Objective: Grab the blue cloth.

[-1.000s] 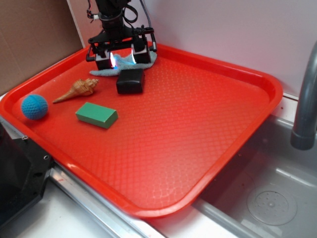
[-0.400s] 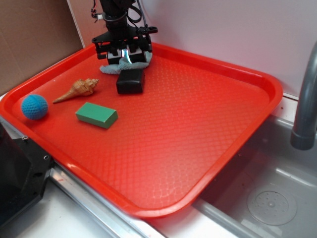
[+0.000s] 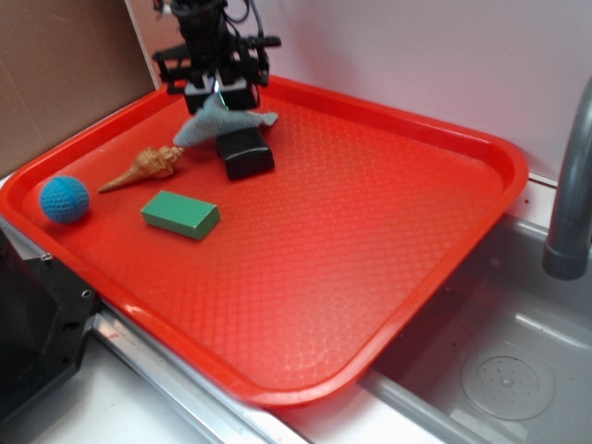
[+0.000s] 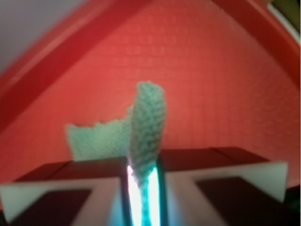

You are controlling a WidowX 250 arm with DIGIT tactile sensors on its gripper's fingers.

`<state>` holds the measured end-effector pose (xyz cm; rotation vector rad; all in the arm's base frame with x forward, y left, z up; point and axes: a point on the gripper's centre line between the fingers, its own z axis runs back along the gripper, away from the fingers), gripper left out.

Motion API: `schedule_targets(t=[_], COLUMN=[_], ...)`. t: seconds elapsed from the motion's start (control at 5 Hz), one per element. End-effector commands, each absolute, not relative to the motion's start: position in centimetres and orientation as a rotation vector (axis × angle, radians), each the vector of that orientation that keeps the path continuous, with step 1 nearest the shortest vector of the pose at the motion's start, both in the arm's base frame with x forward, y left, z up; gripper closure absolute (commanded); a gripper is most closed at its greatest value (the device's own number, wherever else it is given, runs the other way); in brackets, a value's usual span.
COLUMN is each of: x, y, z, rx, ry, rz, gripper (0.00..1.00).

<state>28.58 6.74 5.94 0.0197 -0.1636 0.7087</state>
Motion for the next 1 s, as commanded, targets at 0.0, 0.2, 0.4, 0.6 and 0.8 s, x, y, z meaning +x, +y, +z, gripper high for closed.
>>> schedule_targets(t=[0.0, 0.2, 0.4, 0.6, 0.8], x=[25.6, 22.8, 20.1, 18.6, 19.4], y=[3.0, -0.2, -1.5, -2.0, -0.9], z=[15.1, 17.4, 18.7, 18.7, 18.2], rx=[-0.062, -0.049, -0.084, -0.091, -0.096], ry=[-0.119, -0.110, -0.088, -0.081, -0.024], rz=[0.384, 0.288, 0.217, 0.198, 0.261], gripper=[1.00, 1.00, 1.00, 1.00, 1.00])
